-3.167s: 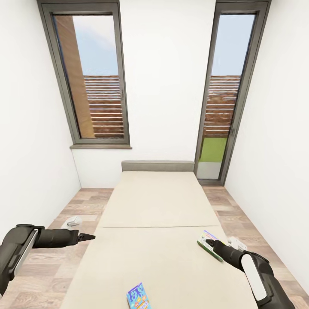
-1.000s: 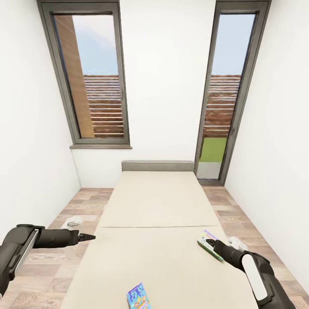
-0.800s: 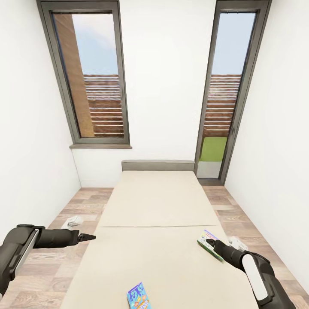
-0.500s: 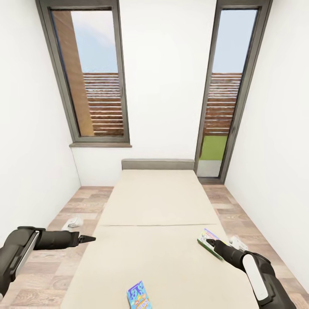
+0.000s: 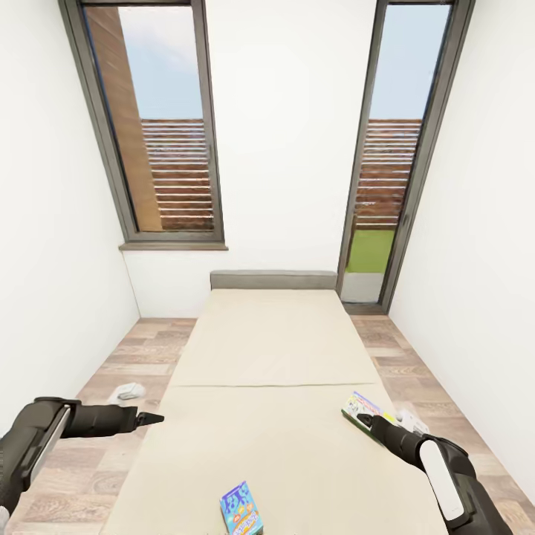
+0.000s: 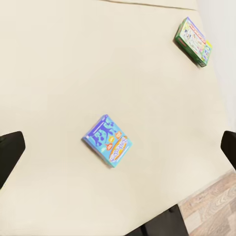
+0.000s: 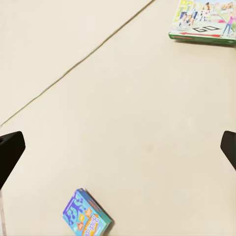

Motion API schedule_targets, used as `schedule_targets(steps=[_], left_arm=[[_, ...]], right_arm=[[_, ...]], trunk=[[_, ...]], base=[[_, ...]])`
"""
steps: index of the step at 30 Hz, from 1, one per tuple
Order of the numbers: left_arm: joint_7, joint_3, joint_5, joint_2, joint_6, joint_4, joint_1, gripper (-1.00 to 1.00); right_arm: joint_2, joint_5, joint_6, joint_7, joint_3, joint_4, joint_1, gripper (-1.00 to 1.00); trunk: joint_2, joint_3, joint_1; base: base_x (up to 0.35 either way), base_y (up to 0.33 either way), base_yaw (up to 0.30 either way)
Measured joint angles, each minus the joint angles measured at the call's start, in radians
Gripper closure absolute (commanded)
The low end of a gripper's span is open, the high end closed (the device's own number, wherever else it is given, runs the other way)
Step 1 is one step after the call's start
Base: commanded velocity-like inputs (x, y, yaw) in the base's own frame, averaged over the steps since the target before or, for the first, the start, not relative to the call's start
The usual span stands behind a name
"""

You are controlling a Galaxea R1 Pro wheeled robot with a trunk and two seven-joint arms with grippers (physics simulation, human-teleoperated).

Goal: Put all the toys in the child's room - the three board games (two on the bed and one on the table), the two jigsaw puzzles on the table, and the tennis ball on the table - inside the toy box on the table in the child's room.

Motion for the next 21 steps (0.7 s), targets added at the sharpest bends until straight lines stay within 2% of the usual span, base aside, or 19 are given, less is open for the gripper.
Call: schedule_targets(steps=[10, 21], left_arm=[[0.049, 0.0, -0.001, -0.025, -0.006, 0.005, -0.001, -1.0], [0.093, 0.0, -0.001, -0.034, -0.008, 0.008, -0.001, -1.0]], right_arm=[[0.0, 0.0, -0.002, -0.001, 0.0, -0.001, 0.0, -1.0], [0.0, 0.0, -0.001, 0.001, 0.003, -0.005, 0.0, -1.0]], trunk=[[0.0, -0.005, 0.0], [0.0, -0.006, 0.0]], base=[[0.0, 0.0, 0.0], [0.0, 0.0, 0.0]])
